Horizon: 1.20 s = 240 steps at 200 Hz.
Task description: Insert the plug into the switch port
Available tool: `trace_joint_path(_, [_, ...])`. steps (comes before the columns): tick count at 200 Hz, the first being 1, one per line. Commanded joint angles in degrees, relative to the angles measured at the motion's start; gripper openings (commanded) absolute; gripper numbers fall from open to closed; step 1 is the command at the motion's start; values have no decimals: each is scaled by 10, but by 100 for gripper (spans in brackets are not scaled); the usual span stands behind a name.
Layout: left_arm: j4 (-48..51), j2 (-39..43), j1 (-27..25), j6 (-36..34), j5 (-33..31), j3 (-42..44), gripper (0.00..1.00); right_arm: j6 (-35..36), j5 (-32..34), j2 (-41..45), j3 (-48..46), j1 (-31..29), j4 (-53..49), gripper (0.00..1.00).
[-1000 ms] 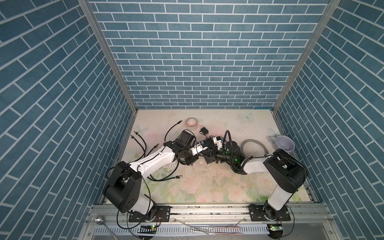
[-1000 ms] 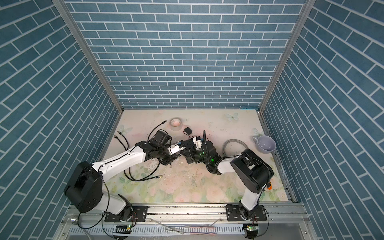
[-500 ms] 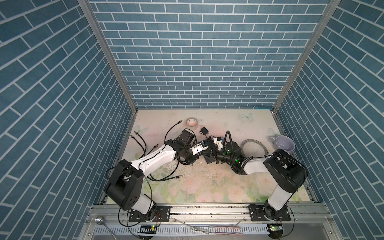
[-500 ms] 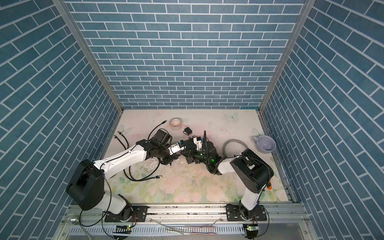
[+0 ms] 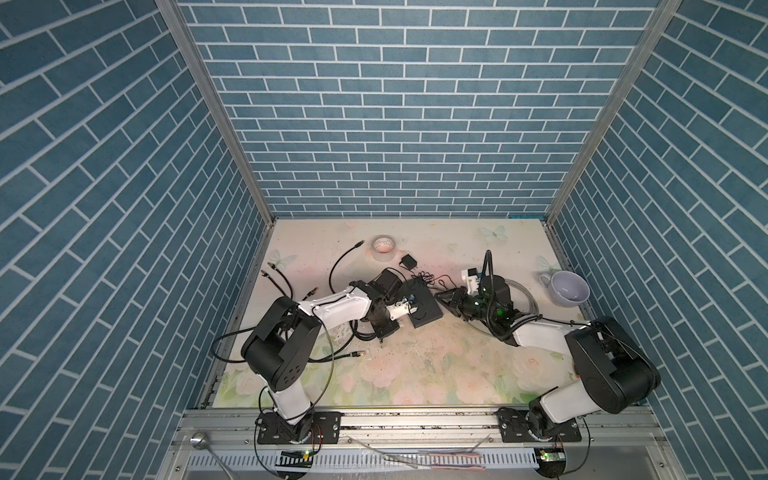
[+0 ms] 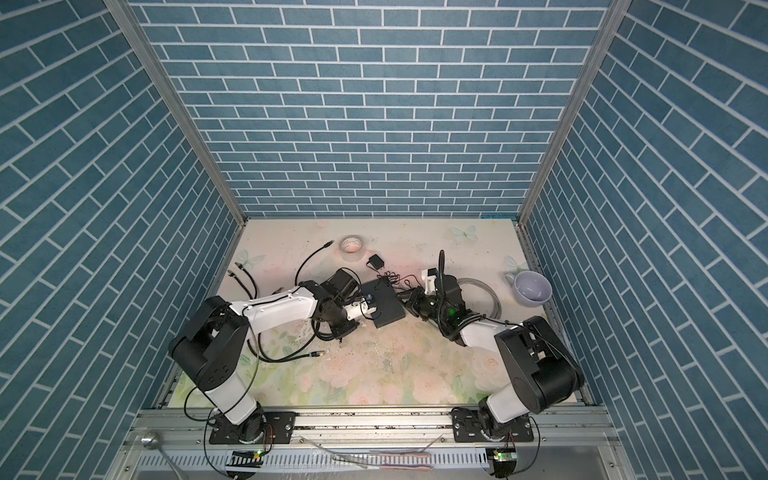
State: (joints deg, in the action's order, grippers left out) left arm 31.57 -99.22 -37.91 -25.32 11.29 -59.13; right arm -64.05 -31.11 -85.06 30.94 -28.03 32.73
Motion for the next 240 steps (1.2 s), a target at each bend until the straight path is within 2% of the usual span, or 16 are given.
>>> trace_joint_path(1, [7, -9, -7, 14, -14, -14, 0, 95, 33, 26, 17, 8, -127, 23])
trace_joint_path(16, [8, -16, -9, 18, -19, -21, 0, 121, 27, 31, 30, 8, -152, 25])
trace_joint_path(37, [-11, -1, -9, 25, -7, -14, 0, 117, -7, 24, 29, 6, -146, 27])
trace_joint_path(71, [1, -11, -9, 29, -2, -38, 0, 87, -29, 15, 7, -1, -98, 32])
trace_joint_path(97, [-17, 23, -9, 32, 23, -33, 0, 42, -68, -12, 6, -39, -5, 37])
trace_joint_path(123, [-14, 41, -8, 25, 32, -36, 0, 4, -64, -70, 23, -84, 55, 37])
trace_joint_path(141, [-11, 40, -8, 23, 31, -38, 0, -40, -66, -109, 24, -96, 139, 37])
trace_joint_path(160, [-14, 45, -8, 20, 33, -36, 0, -60, -60, -132, 24, -101, 182, 37])
trace_joint_path(240, [-10, 49, -8, 16, 30, -40, 0, -73, -53, -155, 51, -118, 195, 37])
